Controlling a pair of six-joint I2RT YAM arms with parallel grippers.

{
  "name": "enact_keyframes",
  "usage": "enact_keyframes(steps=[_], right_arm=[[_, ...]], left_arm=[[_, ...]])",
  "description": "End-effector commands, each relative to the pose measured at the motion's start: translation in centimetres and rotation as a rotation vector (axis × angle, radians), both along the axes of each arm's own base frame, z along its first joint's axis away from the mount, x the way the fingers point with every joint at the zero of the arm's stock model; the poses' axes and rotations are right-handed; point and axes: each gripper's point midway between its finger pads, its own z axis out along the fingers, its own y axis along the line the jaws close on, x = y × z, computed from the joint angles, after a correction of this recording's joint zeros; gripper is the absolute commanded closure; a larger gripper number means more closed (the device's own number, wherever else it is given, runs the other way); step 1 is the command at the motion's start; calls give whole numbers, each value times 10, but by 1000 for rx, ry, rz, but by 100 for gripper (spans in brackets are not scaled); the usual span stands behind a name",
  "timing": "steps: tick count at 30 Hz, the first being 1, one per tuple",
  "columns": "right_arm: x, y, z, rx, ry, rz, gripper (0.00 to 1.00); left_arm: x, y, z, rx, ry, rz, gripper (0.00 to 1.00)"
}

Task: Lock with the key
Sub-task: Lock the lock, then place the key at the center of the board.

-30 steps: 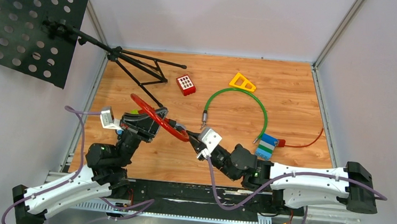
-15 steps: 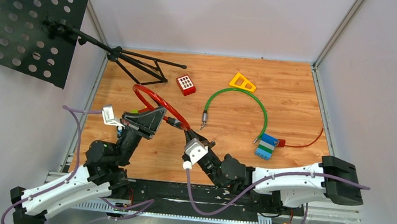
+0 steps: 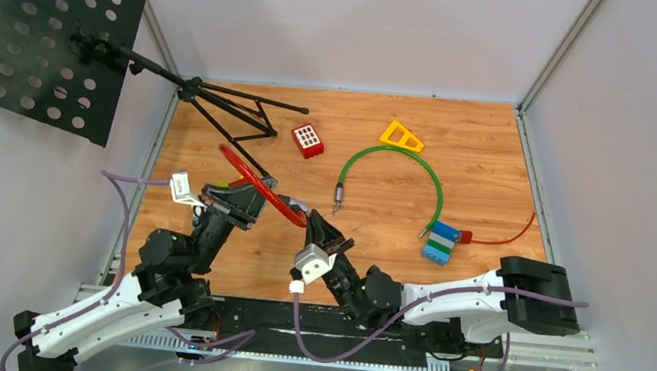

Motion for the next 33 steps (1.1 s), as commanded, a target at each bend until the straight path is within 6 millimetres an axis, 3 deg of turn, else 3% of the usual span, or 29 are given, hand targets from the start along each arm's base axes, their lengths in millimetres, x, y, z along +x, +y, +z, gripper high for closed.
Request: enact_keyframes(steps=[1, 6, 9, 15, 21, 25, 33], right_arm=[[7, -20, 8, 66, 28, -60, 100], [-3, -18, -24, 1, 117, 52, 100], [-18, -12, -57, -61, 237, 182, 100], [-30, -27, -95, -80, 352, 249, 100], [-28, -44, -121, -53, 460, 210, 100], [-16, -56, -148, -41, 632, 130, 100], [1, -76, -193, -66, 996, 76, 100]], left_arm=[[-6, 16, 32, -69, -20, 15, 100], [-7, 21, 37, -84, -20, 24, 100], [-8, 21, 40, -91, -28, 20, 100], [-9, 20, 42, -109, -33, 12, 100], [-5, 19, 36, -90, -16, 26, 100], [5, 15, 15, -15, 49, 63, 100], [24, 13, -50, 214, 232, 160, 100]])
